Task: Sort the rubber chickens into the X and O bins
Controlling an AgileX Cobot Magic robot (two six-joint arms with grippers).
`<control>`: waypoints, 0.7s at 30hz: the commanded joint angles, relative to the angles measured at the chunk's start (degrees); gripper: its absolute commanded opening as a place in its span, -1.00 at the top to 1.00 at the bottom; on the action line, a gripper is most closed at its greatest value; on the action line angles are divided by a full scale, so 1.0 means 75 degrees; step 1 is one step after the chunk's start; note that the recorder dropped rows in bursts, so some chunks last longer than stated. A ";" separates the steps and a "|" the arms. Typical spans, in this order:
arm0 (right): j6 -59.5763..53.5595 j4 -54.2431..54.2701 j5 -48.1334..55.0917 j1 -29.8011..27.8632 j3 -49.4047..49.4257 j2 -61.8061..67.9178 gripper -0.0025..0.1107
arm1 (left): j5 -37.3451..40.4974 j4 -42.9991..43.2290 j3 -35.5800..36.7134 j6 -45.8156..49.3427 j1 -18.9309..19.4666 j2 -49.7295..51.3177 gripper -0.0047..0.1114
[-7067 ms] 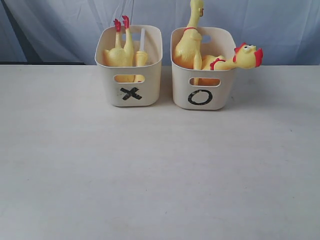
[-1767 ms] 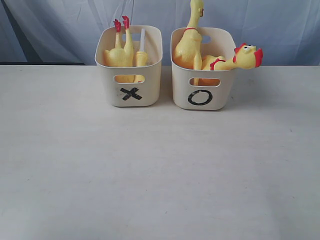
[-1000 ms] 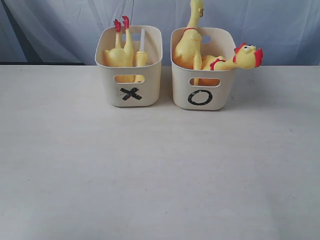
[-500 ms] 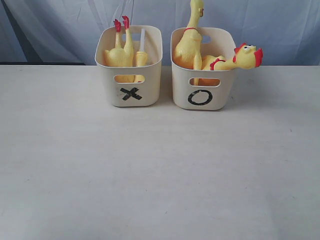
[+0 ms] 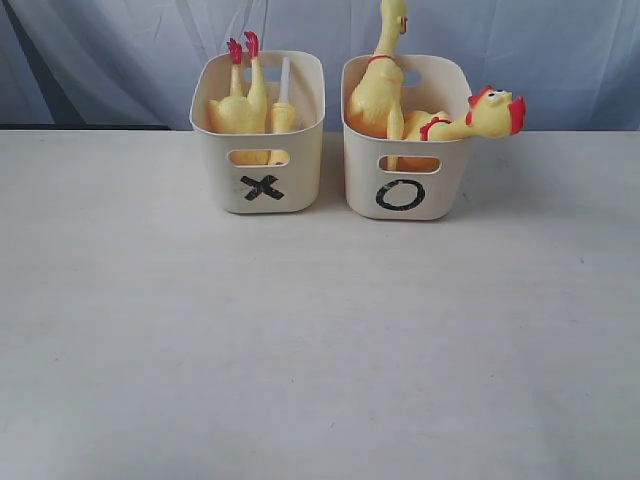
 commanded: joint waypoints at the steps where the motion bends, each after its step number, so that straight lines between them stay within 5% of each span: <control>1: -0.0013 -0.0267 -0.0118 0.0026 0.0010 -0.0042 0.96 | 0.0143 0.0032 0.0027 -0.0019 -0.0036 -0.0040 0.92; 21: -0.0013 -0.0267 -0.0118 0.0026 0.0010 -0.0042 0.96 | 0.0130 0.0032 0.0027 -0.0019 -0.0036 -0.0040 0.92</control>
